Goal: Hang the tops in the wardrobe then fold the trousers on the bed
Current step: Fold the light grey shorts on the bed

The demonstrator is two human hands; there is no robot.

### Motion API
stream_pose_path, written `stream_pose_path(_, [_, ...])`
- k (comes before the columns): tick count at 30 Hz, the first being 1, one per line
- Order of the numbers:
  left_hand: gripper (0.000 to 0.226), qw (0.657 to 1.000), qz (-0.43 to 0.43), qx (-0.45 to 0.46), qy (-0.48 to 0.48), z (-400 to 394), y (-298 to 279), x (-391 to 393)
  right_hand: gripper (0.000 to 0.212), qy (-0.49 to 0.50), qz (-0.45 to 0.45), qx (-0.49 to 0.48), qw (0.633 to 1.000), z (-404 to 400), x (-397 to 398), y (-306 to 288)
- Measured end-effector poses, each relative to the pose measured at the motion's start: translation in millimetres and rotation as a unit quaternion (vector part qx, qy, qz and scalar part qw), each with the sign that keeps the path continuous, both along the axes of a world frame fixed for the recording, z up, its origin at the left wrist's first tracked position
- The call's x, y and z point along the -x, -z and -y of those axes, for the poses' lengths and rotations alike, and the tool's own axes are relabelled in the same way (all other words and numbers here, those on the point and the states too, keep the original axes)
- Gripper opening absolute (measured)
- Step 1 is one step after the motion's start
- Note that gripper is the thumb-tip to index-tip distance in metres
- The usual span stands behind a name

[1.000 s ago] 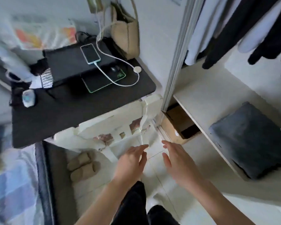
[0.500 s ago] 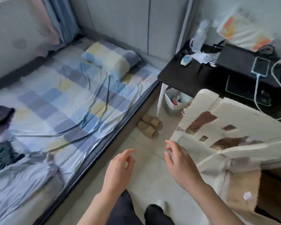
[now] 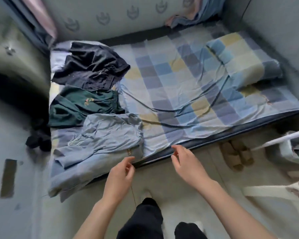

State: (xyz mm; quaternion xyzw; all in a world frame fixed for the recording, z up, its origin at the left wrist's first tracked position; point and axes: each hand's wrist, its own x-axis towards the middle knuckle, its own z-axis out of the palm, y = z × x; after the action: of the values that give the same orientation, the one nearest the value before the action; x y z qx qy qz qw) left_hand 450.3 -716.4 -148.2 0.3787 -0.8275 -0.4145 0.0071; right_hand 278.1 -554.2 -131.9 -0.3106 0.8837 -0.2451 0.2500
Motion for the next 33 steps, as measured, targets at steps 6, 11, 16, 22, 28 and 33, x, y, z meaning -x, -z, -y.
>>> stream_pose_path(6, [0.031,0.997,0.045,-0.005,-0.056,86.7,31.5,-1.7,0.033,-0.038,0.058,-0.026,0.997,88.2,17.2,21.8])
stream_pose_path(11, [0.030,0.993,0.099,-0.010,-0.059,135.6,74.2,25.6,0.034,-0.066,0.104,-0.084,0.989,144.6,52.3,67.4])
stream_pose_path(16, [0.038,0.978,0.205,-0.030,-0.007,154.4,136.9,56.8,0.026,-0.010,0.207,-0.134,0.969,191.1,95.9,136.8])
stream_pose_path(22, [0.051,0.958,0.279,-0.058,0.026,172.5,212.1,98.4,0.024,0.112,0.322,-0.142,0.929,232.0,129.0,236.8])
stream_pose_path(28, [0.056,0.963,0.267,0.004,0.039,204.6,281.7,130.6,0.029,0.157,0.387,-0.174,0.892,253.9,132.0,315.6])
stream_pose_path(33, [0.069,0.968,0.225,0.059,0.094,215.6,340.2,147.2,0.031,0.242,0.438,-0.165,0.850,272.6,139.7,367.8])
